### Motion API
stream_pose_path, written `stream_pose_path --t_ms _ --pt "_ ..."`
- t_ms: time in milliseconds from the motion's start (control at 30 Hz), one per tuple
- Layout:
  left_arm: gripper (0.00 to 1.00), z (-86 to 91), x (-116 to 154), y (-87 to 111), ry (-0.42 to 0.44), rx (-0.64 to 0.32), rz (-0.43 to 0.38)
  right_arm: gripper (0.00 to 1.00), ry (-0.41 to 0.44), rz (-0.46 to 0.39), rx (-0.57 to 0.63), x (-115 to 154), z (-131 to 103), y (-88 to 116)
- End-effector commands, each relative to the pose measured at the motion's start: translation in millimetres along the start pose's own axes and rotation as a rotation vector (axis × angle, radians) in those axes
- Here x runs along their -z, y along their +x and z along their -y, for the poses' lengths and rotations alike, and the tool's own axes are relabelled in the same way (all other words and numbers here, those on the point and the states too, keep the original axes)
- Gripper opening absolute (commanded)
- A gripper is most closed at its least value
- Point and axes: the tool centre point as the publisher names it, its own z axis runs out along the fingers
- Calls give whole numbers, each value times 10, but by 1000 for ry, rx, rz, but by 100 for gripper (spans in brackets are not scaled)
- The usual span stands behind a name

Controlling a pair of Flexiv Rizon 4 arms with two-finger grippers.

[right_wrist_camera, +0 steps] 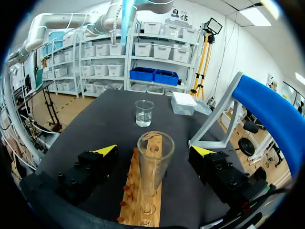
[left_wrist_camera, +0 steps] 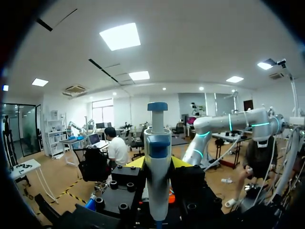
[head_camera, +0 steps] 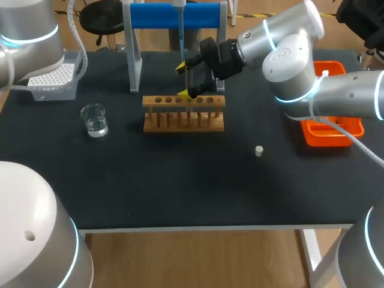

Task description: Invert the test tube, pick up the pipette, mount the tip to pipette, aspirate from beaker and dispense into the tube, eject the tip, return the pipette, and cap with the stopper.

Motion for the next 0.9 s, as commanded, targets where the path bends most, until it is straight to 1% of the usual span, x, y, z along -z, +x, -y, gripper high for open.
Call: stream_pose_path --t_ms 33,200,267,433,900 --pt "0 10 10 -6 -3 1 -4 100 0 0 0 9 -1 5" --pt "0 10 10 -6 -3 1 -4 100 0 0 0 9 -1 5" --pt "0 -14 3 -27 -13 9 -7 100 0 0 0 9 -1 5" --pt "0 -37 -9 -47 -8 2 -21 100 0 0 0 9 -1 5" --pt "0 -102 -157 -119 -30 -24 -63 100 0 0 0 9 -1 5"
